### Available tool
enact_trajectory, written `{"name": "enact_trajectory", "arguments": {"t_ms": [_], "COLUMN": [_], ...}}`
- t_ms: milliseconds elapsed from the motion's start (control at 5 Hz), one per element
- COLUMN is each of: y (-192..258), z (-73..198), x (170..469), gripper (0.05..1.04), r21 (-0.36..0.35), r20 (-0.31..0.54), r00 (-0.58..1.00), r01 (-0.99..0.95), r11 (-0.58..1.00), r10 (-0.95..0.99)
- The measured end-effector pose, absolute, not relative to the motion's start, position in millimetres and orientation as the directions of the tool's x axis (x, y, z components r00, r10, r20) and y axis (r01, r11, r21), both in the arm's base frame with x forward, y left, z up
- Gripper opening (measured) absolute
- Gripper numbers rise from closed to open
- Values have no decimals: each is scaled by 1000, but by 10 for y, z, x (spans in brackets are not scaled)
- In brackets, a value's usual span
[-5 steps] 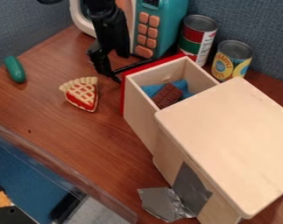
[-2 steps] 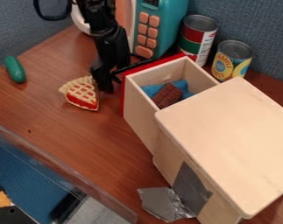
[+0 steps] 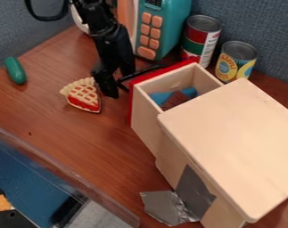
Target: Close the drawer
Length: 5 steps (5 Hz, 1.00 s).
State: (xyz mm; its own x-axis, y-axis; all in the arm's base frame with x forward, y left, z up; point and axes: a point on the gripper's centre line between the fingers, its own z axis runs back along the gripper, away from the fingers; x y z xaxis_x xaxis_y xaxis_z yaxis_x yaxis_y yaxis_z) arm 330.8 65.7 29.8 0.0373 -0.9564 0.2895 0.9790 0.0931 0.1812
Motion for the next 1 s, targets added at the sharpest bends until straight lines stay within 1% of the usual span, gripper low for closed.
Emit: {"name": "enact_trajectory", "arguments": {"t_ms": [200,600,800,1000], "y": [582,288,70,-96], "z": [256,212,288,367], "x": [3252,3053,2935,2801], "gripper": [1001,1001,1001,1001], "r21": [164,141,149,140], "r20": [303,320,337,366], "r00": [38,7,-39,-69], "r01": [982,988,989,990], "r11": [91,55,12,-18], "r10": [-952,-947,-941,-928]}}
